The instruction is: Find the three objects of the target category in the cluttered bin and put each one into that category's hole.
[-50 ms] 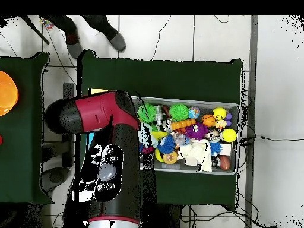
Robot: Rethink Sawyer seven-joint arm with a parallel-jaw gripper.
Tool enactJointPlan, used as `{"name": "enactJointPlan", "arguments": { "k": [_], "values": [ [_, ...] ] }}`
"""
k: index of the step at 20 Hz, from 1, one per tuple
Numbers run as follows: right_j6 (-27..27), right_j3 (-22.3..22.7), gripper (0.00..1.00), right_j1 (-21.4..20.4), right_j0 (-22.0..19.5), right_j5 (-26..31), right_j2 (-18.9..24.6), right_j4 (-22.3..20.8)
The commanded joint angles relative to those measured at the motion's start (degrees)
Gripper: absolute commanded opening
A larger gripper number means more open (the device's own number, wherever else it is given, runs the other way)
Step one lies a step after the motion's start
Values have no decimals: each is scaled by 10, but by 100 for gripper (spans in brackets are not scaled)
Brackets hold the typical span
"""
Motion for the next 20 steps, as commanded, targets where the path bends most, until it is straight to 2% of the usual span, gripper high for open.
{"name": "enactJointPlan", "arguments": {
  "k": [1, 7, 13, 20],
  "values": [
    [111, 48, 0, 13, -20, -16, 6, 15],
    [126, 36, 0, 27, -6, -19, -10, 7],
    [152, 29, 0, 36, 17, -10, -25, 17],
    [122, 73, 0, 21, 4, -39, 14, 44]
  ]
}}
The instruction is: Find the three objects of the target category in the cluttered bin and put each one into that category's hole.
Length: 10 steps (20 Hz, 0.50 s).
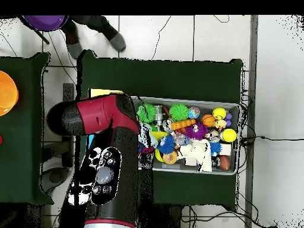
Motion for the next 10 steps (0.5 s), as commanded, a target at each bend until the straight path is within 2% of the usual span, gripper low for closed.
{"name": "enactJointPlan", "arguments": {
  "k": [1, 10],
  "values": [
    [118, 73, 0, 11, -12, -38, 46, 37],
    [83, 97, 0, 3, -24, -46, 71, 67]
  ]
}}
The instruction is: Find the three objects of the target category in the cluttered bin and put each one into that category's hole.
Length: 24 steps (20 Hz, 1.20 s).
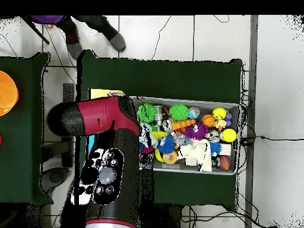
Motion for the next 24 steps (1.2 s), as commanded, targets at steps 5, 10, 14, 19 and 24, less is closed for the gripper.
{"name": "enactJointPlan", "arguments": {
  "k": [5, 10, 14, 19, 24],
  "values": [
    [55, 94, 0, 0, -38, -38, 87, 34],
    [41, 107, 0, -5, -48, -45, 107, 34],
    [44, 106, 0, -1, -47, -47, 116, 32],
    [63, 94, 0, 16, -35, -58, 101, 20],
    [90, 91, 0, 31, -20, -69, 89, 21]
  ]
}}
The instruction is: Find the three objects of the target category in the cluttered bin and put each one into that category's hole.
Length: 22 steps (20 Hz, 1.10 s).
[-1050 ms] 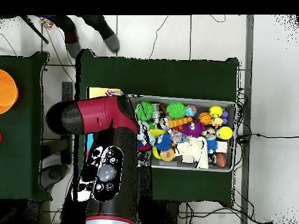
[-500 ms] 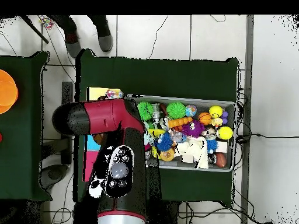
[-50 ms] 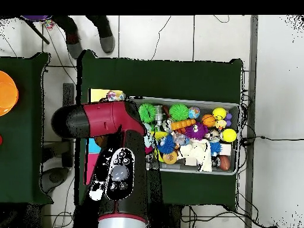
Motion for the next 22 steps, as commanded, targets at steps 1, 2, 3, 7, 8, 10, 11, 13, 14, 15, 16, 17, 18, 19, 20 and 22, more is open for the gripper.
{"name": "enactJointPlan", "arguments": {
  "k": [1, 2, 3, 7, 8, 10, 11, 13, 14, 15, 16, 17, 18, 19, 20, 22],
  "values": [
    [97, 47, 0, 48, 12, -30, 39, 7],
    [104, 44, 0, 51, 16, -30, 38, 10],
    [111, 42, 0, 54, 20, -32, 37, 14],
    [123, 35, 0, 67, 28, -47, 39, 23],
    [123, 36, 0, 70, 27, -54, 39, 25],
    [120, 37, 0, 78, 26, -71, 39, 24],
    [118, 37, 0, 82, 25, -79, 38, 22],
    [104, 42, 0, 87, 16, -94, 45, 20],
    [94, 47, 0, 89, 6, -101, 54, 19],
    [81, 57, 0, 89, -6, -111, 66, 19],
    [68, 66, 0, 90, -19, -123, 78, 15],
    [57, 77, 0, 91, -32, -137, 88, 11],
    [44, 86, 0, 93, -47, -148, 100, 4],
    [34, 96, 0, 94, -60, -163, 109, -4],
    [24, 104, 0, 96, -74, -175, 118, -13],
    [9, 115, 0, 100, -96, -195, 127, -34]
  ]
}}
